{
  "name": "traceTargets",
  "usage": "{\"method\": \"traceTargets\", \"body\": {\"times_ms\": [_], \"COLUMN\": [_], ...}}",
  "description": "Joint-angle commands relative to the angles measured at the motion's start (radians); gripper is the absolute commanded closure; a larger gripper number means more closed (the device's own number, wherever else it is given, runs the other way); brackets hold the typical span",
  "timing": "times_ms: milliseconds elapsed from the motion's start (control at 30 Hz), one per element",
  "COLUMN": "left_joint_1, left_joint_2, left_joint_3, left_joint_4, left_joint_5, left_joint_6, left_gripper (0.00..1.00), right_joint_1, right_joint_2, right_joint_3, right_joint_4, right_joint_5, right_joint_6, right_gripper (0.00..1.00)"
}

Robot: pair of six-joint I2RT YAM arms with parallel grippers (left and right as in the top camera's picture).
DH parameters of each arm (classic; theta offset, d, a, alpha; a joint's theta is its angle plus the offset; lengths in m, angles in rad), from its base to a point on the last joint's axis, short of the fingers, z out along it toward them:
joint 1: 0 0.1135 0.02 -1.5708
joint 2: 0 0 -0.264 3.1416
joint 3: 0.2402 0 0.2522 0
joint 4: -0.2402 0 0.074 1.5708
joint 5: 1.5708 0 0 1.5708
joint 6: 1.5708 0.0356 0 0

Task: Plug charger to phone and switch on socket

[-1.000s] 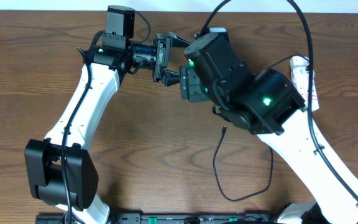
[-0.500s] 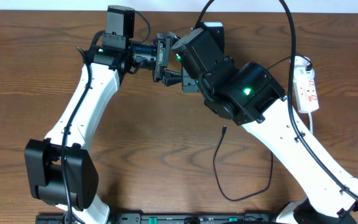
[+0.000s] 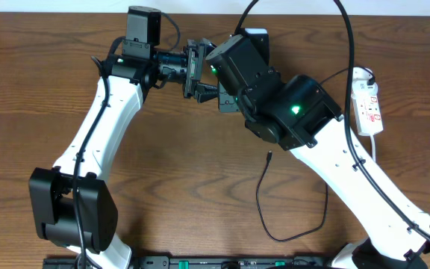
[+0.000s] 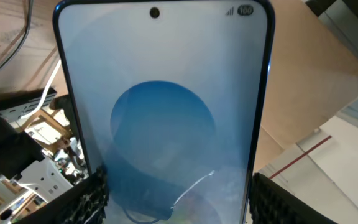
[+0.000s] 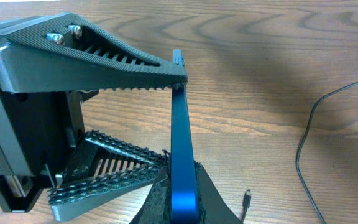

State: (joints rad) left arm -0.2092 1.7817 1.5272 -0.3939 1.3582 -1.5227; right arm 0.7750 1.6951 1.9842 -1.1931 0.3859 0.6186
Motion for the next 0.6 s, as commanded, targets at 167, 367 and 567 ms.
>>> {"method": "traceTargets", "body": {"times_ms": [167,367,567], "left_joint_1": [0.003,0.003,0.003], "left_joint_2": [-0.039,-0.039,-0.039], "left_joint_3": [0.014,0.014,0.014], "left_joint_4": [0.014,0.015,0.015], "left_joint_5": [0.016,-0.019,-0.021], "left_joint_6": [-0.002,-0.002,-0.006], "left_gripper": [0.29,0.17,0.14], "right_joint_1": [0.002,-0.03,-0.083], "right_joint_2": [-0.006,-0.006,-0.006], "right_joint_3": [0.021,0.021,0.021], "right_joint_4": [0.008,0.011,0.042], "right_joint_5": [0.085,0.228,0.228], "right_joint_6": [0.113,0.319,0.571], "right_gripper": [0.99,0.98,0.99]}}
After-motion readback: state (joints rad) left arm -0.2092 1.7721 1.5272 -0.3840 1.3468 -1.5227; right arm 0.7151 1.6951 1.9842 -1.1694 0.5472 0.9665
